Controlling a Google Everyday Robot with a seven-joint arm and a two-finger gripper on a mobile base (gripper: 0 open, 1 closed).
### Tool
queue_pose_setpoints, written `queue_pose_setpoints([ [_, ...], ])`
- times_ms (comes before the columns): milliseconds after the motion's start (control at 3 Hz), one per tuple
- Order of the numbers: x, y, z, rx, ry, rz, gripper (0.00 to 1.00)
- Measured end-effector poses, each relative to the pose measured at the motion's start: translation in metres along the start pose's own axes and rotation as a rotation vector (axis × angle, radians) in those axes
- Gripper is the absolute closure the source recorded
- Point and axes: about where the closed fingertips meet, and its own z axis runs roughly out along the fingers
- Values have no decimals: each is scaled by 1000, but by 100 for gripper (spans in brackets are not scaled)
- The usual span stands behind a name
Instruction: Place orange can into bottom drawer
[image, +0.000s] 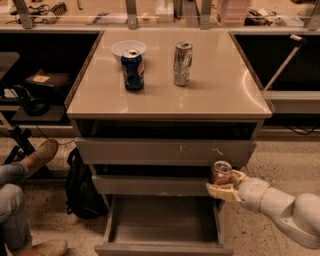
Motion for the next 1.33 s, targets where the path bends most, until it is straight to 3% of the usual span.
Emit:
queue_pose_setpoints([
  [333,17,-14,10,57,19,24,100],
  [667,17,-14,10,58,19,23,100],
  [1000,60,-17,-8,144,65,29,100],
  [1333,160,-31,-26,244,120,116,100],
])
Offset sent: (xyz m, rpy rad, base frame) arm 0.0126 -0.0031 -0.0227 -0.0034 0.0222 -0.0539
